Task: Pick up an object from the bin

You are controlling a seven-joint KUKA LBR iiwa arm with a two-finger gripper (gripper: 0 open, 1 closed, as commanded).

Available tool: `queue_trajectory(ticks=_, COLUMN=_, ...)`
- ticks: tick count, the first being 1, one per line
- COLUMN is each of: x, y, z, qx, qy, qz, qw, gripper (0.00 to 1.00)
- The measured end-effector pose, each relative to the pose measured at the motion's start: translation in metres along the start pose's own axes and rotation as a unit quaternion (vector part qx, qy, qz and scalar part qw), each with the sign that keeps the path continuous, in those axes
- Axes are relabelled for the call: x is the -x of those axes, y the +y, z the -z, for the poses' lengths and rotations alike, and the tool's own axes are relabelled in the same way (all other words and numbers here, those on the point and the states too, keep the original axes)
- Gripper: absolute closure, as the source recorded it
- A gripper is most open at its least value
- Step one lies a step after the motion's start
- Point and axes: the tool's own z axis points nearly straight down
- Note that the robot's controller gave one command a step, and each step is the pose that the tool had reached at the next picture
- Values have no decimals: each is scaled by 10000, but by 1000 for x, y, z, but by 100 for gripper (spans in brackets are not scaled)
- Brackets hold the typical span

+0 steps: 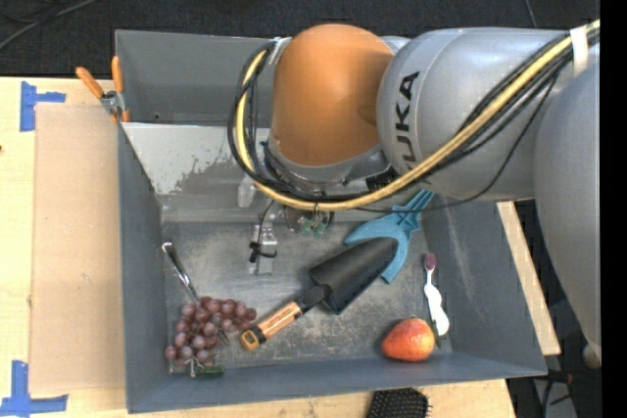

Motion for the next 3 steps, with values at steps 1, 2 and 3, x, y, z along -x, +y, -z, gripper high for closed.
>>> queue_trajectory(ticks=1, x=1, y=-1, z=5, qx=6, qy=-37, qz=-18, qw=10000, gripper=0)
queue_trajectory(ticks=2, x=-14, y=18, z=-31, qx=3, qy=-48, qz=474, qw=9989, gripper=0)
queue_trajectory(ticks=3, x=-34, y=15, z=-83, qx=2, qy=-53, qz=1247, qw=9922, gripper=0)
